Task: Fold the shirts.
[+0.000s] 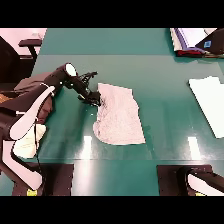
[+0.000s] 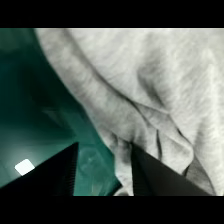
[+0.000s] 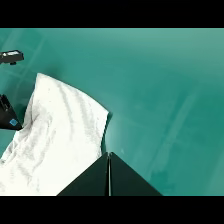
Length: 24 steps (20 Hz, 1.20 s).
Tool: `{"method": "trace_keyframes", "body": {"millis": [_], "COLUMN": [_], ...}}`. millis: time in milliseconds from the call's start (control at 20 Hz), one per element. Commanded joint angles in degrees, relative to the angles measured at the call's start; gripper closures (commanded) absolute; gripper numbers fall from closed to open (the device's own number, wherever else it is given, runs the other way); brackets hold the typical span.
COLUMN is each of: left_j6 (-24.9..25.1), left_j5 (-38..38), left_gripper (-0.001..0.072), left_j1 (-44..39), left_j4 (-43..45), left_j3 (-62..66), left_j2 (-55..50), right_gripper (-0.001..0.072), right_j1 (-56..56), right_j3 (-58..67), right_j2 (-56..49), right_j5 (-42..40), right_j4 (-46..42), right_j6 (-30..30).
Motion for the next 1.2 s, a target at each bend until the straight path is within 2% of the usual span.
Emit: {"method": "trace_keyframes", "body": {"millis": [0, 50, 100, 150, 200, 450, 500, 550, 600, 650, 750, 850, 1000, 1150], "left_j6": [0.9, 0.9, 0.9, 1.0, 1.9, 2.5, 2.4, 2.5, 2.5, 2.5, 2.3, 2.3, 2.3, 2.3], "left_j5": [0.8, 0.7, 0.6, 0.5, 0.5, 1.2, 1.3, 1.4, 1.2, 1.1, 0.9, 1.4, 1.7, 1.6], "left_gripper": [0.0332, 0.0332, 0.0379, 0.0581, 0.0684, 0.0685, 0.0685, 0.0685, 0.0685, 0.0685, 0.0684, 0.0684, 0.0685, 0.0684], "left_j1": [-1.8, -1.8, -1.8, -1.8, -1.8, -0.5, 0.0, 0.5, 0.8, 1.1, 1.1, 1.1, 1.1, 1.1], "left_j4": [-0.5, -0.5, -0.5, -0.5, -0.5, 3.5, 5.3, 6.5, 6.9, 7.7, 8.1, 8.1, 8.1, 8.5], "left_j3": [-1.3, -1.3, -1.3, -1.3, -1.3, 0.9, 1.2, 1.2, 1.2, 1.2, 1.1, 1.1, 1.0, 1.1], "left_j2": [-0.2, -0.2, -0.2, -0.2, -0.2, 3.6, 5.2, 6.4, 7.4, 8.0, 8.0, 8.0, 8.0, 8.0], "right_gripper": [0.0697, 0.0697, 0.0697, 0.0697, 0.0697, 0.0695, 0.0556, 0.0238, 0.0144, 0.0170, 0.0269, 0.0280, 0.0283, 0.0301], "right_j1": [0.0, 0.0, 0.0, 0.0, 0.0, 0.0, 0.0, 0.1, 0.7, 1.7, 4.8, 9.4, 17.7, 24.1], "right_j3": [-3.6, -4.8, -6.2, -7.5, -9.0, -25.9, -31.1, -36.7, -43.1, -49.4, -60.8, -67.2, -67.8, -61.9], "right_j2": [0.0, 0.0, 0.0, 0.0, 0.1, 4.3, 5.1, 5.6, 5.8, 5.7, 4.0, 0.2, -6.8, -13.3], "right_j5": [0.2, 0.2, 0.4, 0.7, 0.9, 0.8, 0.7, 0.2, -0.9, -3.4, -11.6, -19.6, -28.5, -30.9], "right_j4": [0.0, 0.0, 0.0, 0.0, 0.0, -0.4, -0.5, -0.3, -0.1, 0.4, 6.7, 17.1, 25.6, 25.4], "right_j6": [0.0, 0.0, 0.0, 0.0, 0.0, 0.4, 1.7, 3.1, 3.7, 3.7, 3.4, 0.3, -2.3, -2.3]}}
